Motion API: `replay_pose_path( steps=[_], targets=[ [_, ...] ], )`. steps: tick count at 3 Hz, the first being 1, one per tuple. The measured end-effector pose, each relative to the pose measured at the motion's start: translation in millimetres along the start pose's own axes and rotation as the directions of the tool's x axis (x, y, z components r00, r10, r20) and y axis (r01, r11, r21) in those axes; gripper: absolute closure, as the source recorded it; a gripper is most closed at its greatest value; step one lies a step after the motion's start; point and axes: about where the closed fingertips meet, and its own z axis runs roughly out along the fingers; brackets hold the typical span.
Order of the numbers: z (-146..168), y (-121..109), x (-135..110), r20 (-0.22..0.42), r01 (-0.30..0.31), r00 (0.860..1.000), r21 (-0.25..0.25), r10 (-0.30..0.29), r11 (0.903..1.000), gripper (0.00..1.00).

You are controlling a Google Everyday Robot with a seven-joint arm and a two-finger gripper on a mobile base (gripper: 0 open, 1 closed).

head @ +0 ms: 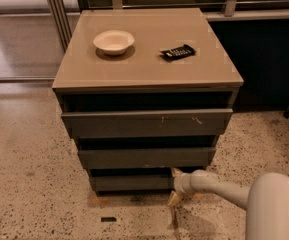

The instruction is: Open bottom drawer

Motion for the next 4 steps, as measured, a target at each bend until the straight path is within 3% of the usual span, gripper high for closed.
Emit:
replay_pose_path(
  steps=[2, 4],
  targets=[
    [32, -20, 19, -0.038, -0.071, 0.997, -0.04, 0.069, 0.9967, 0.0],
    [45, -20, 30, -0.067, -0.108, 0.992, -0.066, 0.104, 0.9919, 0.0]
  ],
)
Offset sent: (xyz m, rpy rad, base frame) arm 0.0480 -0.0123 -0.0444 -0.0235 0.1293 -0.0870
